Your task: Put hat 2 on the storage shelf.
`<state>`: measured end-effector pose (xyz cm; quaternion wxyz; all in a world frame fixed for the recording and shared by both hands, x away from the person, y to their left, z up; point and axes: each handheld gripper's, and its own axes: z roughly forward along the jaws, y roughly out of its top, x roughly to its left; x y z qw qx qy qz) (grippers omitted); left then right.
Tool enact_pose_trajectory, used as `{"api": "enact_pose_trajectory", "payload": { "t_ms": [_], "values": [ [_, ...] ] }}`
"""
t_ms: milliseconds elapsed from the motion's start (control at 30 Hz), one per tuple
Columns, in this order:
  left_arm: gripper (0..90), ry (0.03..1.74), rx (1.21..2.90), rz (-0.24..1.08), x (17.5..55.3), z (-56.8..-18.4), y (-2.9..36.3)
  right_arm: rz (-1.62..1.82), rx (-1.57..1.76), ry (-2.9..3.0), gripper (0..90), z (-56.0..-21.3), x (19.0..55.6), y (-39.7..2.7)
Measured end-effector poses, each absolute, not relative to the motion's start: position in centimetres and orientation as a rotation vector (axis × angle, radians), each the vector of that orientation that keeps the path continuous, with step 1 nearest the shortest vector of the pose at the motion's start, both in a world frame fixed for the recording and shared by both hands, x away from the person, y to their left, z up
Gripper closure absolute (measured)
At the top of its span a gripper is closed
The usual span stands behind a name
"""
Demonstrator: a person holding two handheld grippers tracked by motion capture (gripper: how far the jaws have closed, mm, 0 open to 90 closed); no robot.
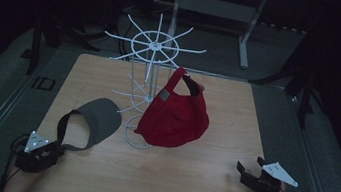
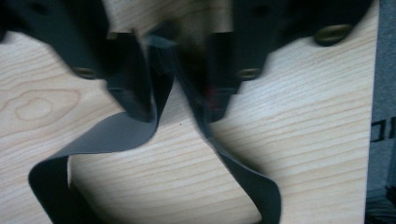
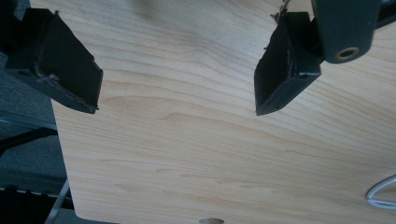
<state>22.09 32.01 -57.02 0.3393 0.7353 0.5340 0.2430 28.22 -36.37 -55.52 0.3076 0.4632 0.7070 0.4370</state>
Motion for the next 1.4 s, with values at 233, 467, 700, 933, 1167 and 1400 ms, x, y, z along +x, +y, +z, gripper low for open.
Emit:
{"api": "enact_pose_trajectory", "payload": {
  "t_ms": [233, 467, 700, 933, 1167, 1400],
  "values": [
    [85.9, 1.317, 1.97, 0.631, 22.3, -56.6, 31.2, 1.166, 1.245, 1.872, 15.5, -55.5, 28.3, -36.5],
    [86.5, 1.108, 1.922, 0.643, 22.0, -54.9, 30.6, 1.171, 1.242, 1.877, 15.5, -55.5, 28.3, -36.5],
    [86.6, 0.948, 1.906, 0.671, 22.4, -53.0, 29.8, 1.181, 1.246, 1.873, 15.4, -55.5, 28.2, -36.6],
    [86.6, 0.876, 1.888, 0.68, 23.1, -50.8, 29.1, 1.188, 1.247, 1.868, 15.5, -55.5, 28.2, -36.6],
    [86.6, 0.823, 1.838, 0.697, 23.3, -48.6, 28.6, 1.182, 1.248, 1.868, 15.4, -55.5, 28.2, -36.6],
    [86.6, 0.777, 1.809, 0.718, 23.9, -45.9, 28.5, 1.182, 1.244, 1.866, 15.4, -55.5, 28.2, -36.6]
  ]
}}
